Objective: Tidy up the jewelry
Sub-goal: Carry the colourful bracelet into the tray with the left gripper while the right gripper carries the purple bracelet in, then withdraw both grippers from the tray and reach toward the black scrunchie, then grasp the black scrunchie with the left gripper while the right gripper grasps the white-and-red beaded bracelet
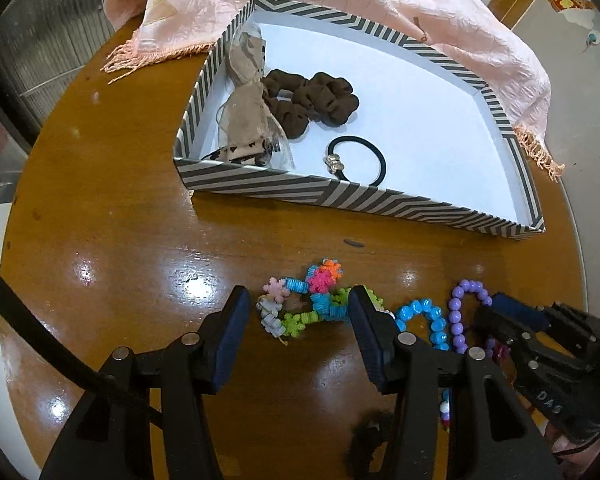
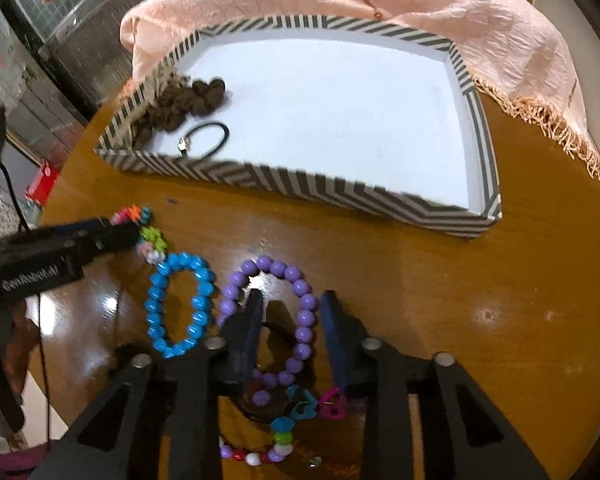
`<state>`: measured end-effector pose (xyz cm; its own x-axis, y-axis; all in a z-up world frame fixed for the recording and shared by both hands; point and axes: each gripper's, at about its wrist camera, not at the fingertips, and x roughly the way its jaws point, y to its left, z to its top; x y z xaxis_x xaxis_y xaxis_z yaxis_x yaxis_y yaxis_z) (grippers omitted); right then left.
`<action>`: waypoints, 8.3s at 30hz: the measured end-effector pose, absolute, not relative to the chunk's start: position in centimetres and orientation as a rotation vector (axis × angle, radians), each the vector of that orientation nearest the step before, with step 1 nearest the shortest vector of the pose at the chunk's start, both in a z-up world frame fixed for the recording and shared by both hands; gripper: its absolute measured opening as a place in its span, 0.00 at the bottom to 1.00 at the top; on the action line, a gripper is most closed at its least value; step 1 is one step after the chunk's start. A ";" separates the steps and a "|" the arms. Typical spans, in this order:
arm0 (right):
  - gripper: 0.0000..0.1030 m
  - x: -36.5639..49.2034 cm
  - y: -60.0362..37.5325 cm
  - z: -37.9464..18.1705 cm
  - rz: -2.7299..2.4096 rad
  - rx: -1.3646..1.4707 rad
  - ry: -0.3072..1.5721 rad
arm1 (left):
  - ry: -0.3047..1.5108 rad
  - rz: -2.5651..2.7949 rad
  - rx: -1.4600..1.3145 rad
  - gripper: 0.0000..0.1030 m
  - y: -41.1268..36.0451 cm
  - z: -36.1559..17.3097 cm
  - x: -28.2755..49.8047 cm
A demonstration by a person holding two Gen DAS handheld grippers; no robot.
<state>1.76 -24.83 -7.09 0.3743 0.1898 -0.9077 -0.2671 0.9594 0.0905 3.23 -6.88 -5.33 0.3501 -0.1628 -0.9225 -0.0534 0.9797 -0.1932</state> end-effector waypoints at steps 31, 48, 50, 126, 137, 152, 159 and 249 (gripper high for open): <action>0.09 1.3 -25.1 4.6 0.368 0.019 0.896 | 1.045 -0.174 -0.169 0.00 -4.4 3.5 2.6; 0.09 4.3 -25.7 5.2 0.335 0.009 0.881 | 0.997 -0.200 -0.127 0.00 -7.0 5.7 6.6; 0.09 5.0 -25.7 5.1 0.333 0.006 0.885 | 1.005 -0.204 -0.134 0.00 -7.1 5.5 7.5; 0.47 3.5 -24.0 -0.6 0.241 0.043 1.012 | 1.061 -0.064 -0.087 0.17 -7.7 0.9 4.4; 0.47 -0.1 -23.9 -0.5 0.210 0.055 0.995 | 1.060 -0.087 -0.057 0.17 -7.6 0.6 1.5; 0.47 -3.2 -23.4 -0.8 0.190 0.064 0.988 | 1.054 -0.119 -0.027 0.17 -7.8 0.6 -0.7; 0.47 -4.1 -23.6 -0.9 0.174 0.064 0.988 | 1.056 -0.132 -0.021 0.17 -8.1 0.4 -1.1; 0.47 -9.1 -26.6 -4.3 0.278 0.019 1.032 | 1.296 -0.345 -0.035 0.25 -10.4 -4.9 -6.5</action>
